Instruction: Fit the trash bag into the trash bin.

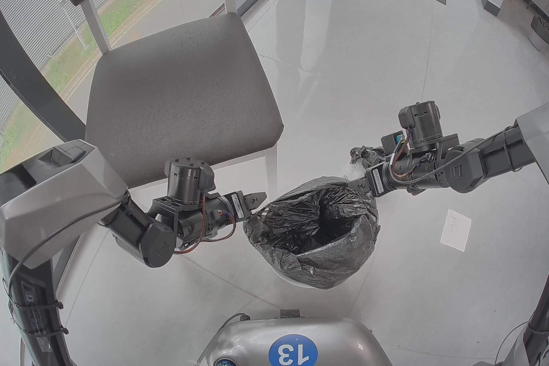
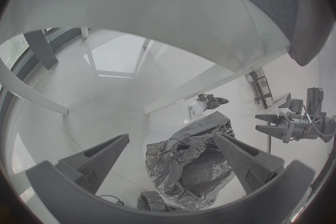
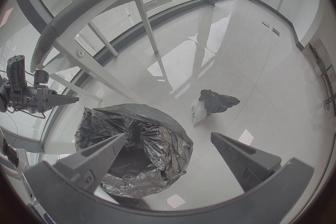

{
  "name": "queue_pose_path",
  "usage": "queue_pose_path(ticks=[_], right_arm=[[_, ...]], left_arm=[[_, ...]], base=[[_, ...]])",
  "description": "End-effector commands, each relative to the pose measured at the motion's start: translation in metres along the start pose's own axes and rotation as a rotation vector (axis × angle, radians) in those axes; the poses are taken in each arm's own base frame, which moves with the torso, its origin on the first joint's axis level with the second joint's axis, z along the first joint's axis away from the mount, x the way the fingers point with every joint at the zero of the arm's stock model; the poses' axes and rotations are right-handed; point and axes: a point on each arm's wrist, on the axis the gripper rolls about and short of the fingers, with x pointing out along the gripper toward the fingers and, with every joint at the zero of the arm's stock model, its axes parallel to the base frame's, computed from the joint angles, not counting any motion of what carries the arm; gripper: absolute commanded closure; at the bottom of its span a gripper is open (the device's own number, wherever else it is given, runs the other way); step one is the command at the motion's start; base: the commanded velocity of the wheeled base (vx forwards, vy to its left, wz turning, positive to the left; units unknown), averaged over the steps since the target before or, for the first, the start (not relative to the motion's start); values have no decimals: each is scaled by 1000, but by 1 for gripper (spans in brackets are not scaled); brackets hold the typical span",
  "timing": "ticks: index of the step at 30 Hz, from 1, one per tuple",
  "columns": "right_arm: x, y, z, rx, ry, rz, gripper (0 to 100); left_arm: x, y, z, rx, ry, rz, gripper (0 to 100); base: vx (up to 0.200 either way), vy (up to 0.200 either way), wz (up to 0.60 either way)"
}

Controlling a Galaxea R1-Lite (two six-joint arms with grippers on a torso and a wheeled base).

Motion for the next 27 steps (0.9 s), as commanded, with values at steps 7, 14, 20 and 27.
queue_pose_path(ticks=[7, 14, 20, 27], right_arm=[[-21, 5, -15, -6, 36, 14, 0], [-51, 9, -38, -14, 82, 26, 0], [-77, 13, -58, -25, 115, 39, 0], [-104, 13, -80, -26, 140, 38, 0]], left_arm=[[-51, -19, 9, 110, -25, -41, 0], [-99, -25, 21, 204, -86, -54, 0], [-138, -19, 38, 265, -113, -5, 0], [-164, -27, 52, 376, 1, 51, 0]], base=[[0, 0, 0], [0, 0, 0], [0, 0, 0], [0, 0, 0]])
